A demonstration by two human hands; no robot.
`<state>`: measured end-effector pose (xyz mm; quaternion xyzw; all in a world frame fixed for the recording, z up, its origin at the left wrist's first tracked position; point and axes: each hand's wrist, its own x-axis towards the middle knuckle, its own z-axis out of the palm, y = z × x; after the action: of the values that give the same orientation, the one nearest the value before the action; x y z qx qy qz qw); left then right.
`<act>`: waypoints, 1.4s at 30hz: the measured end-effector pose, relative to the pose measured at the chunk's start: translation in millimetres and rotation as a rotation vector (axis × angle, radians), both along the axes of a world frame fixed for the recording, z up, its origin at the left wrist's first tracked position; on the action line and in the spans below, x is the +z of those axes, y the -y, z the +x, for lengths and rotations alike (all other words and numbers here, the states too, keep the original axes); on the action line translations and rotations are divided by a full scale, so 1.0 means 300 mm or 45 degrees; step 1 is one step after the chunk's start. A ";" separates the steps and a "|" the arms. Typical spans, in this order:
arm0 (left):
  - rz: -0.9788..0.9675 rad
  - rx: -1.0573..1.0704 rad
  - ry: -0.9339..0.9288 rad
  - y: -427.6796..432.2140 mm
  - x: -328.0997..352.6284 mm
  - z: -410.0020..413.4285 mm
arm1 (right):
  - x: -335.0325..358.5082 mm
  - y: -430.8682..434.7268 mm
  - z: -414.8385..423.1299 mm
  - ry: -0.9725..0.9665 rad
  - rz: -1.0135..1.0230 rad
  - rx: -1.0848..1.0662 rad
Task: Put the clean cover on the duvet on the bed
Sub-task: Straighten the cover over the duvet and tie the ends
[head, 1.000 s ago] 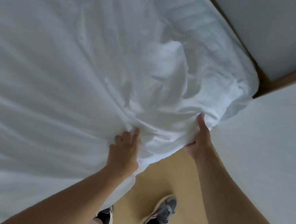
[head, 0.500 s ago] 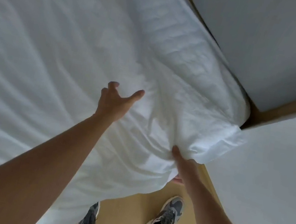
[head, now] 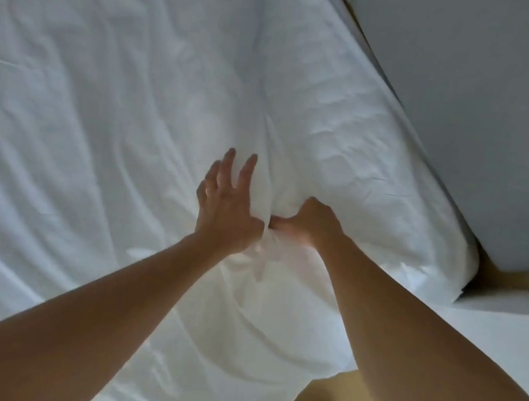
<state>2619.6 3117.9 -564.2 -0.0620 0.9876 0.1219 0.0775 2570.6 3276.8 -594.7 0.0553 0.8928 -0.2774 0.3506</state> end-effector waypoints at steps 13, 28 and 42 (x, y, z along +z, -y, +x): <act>-0.760 -0.900 0.301 -0.133 0.131 -0.700 | 0.118 -0.425 0.069 -0.929 0.183 -0.542; -0.628 -1.254 0.654 -0.332 0.022 -0.953 | 0.035 -0.498 0.035 -0.401 0.005 -0.506; -0.581 -1.255 0.332 -0.246 -0.075 -1.099 | -0.035 -0.587 0.261 0.058 0.142 -0.622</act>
<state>2290.0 3191.6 -586.7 0.3774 0.8833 -0.1544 0.2313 2648.9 3453.0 -605.2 0.2950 0.8587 -0.3029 0.2895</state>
